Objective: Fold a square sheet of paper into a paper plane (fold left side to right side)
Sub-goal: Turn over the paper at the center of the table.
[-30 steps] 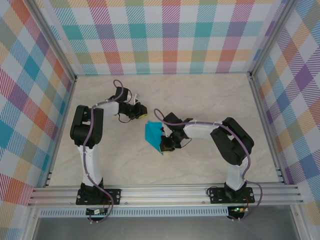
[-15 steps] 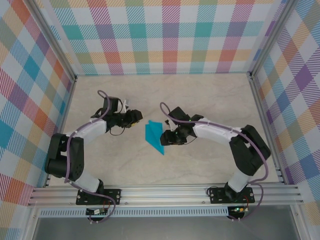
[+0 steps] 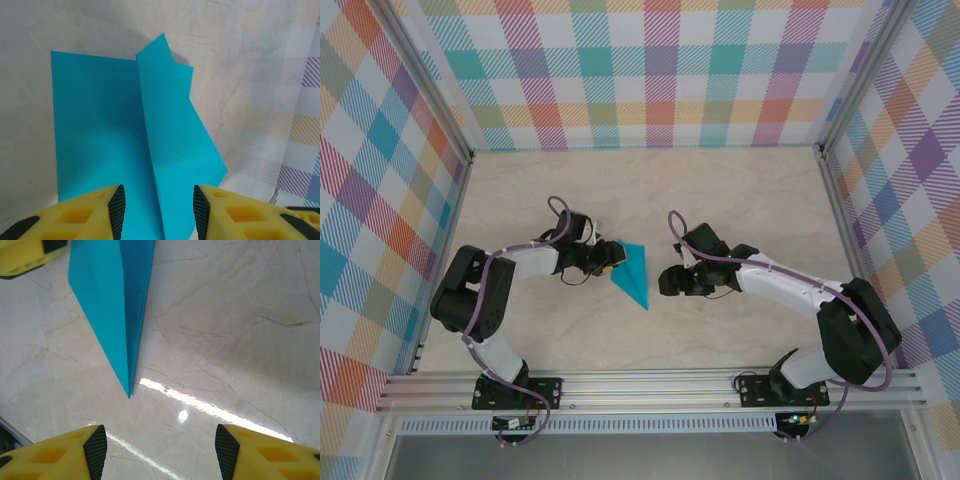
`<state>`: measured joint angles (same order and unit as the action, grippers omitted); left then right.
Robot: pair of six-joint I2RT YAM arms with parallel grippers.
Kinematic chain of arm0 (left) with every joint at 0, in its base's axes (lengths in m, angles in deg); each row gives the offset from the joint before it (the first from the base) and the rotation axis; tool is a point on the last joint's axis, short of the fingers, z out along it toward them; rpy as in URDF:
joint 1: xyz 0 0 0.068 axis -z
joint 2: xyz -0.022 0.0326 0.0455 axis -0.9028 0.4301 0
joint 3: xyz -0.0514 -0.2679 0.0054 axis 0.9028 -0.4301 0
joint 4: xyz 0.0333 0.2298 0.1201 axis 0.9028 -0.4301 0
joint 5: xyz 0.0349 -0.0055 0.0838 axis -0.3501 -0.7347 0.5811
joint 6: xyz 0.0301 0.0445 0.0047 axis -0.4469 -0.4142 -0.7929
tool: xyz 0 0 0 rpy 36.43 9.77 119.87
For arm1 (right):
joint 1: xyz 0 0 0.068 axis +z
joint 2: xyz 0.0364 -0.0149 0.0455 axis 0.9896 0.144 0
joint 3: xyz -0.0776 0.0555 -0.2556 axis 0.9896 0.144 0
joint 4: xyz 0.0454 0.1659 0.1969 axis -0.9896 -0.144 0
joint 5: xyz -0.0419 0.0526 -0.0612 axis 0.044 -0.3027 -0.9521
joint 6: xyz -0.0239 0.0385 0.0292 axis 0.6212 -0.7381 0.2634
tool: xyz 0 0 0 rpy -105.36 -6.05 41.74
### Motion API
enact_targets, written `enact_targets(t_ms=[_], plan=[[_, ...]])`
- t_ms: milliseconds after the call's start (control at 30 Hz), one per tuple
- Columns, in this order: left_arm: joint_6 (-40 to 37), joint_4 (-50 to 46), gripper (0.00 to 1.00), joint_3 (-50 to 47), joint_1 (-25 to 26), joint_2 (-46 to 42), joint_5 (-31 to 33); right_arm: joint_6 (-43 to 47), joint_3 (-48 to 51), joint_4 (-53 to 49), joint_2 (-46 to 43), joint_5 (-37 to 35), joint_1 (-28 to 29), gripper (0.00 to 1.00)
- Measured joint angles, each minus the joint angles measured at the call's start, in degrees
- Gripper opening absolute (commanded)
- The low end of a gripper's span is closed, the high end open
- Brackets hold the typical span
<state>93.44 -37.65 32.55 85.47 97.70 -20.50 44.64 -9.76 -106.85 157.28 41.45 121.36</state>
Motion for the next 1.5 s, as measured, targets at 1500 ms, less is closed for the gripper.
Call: enact_targets(t_ms=[1500], plan=[[7.5, 4.2, 0.08, 17.6, 3.5, -16.4, -2.1, -17.6, 11.2, 42.7, -12.7, 38.7, -16.3, 1.0]])
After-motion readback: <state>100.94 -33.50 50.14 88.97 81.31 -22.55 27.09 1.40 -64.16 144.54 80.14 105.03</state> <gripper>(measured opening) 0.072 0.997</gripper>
